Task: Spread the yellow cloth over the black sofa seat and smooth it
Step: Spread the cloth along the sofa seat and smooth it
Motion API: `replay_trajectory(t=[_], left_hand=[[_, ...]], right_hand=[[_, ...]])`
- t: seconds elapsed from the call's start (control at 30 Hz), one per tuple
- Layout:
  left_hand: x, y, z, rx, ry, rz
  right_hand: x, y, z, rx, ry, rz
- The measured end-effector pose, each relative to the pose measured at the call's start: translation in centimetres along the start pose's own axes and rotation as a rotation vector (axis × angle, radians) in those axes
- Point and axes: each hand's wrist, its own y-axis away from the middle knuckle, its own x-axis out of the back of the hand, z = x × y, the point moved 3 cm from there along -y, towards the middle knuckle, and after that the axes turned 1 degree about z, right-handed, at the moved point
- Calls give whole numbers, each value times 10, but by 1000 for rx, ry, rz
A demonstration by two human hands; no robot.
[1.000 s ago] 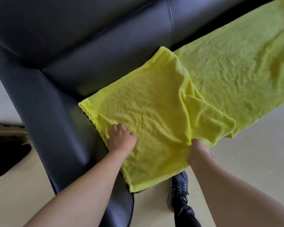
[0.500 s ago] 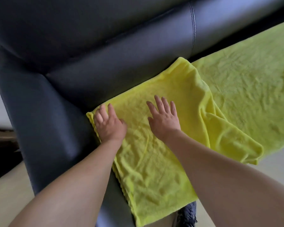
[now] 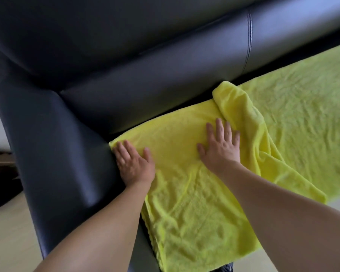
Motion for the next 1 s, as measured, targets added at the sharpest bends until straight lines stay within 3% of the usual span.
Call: replay_trajectory(t=[0.07, 0.17, 0.27, 0.43, 0.53, 0.63, 0.73, 0.83, 0.93, 1.0], left_hand=[[4, 0, 5, -86, -22, 41], [-3, -3, 14, -209, 5, -18], [-11, -16, 1, -113, 29, -39], [-15, -30, -3, -69, 14, -20], [-9, -23, 0, -55, 49, 3], [4, 11, 4, -149, 114, 21], [12, 66, -3, -162, 148, -2], [17, 80, -7, 41, 218, -46], [26, 55, 2, 255, 301, -151], [33, 33, 5, 300, 270, -240]], right_hand=[[6, -12, -18, 89, -4, 78], [1, -32, -44, 188, 4, -41], [-11, -45, -57, 204, 57, -164], [-6, -44, -51, 187, 60, -83], [-2, -10, -43, 97, -185, 121], [-20, 50, -32, -177, -449, 250], [-43, 119, -32, -259, -451, 291], [-62, 174, -57, -59, -443, 135], [-78, 202, -87, 107, -449, -131], [-85, 205, -101, 175, -383, -305]])
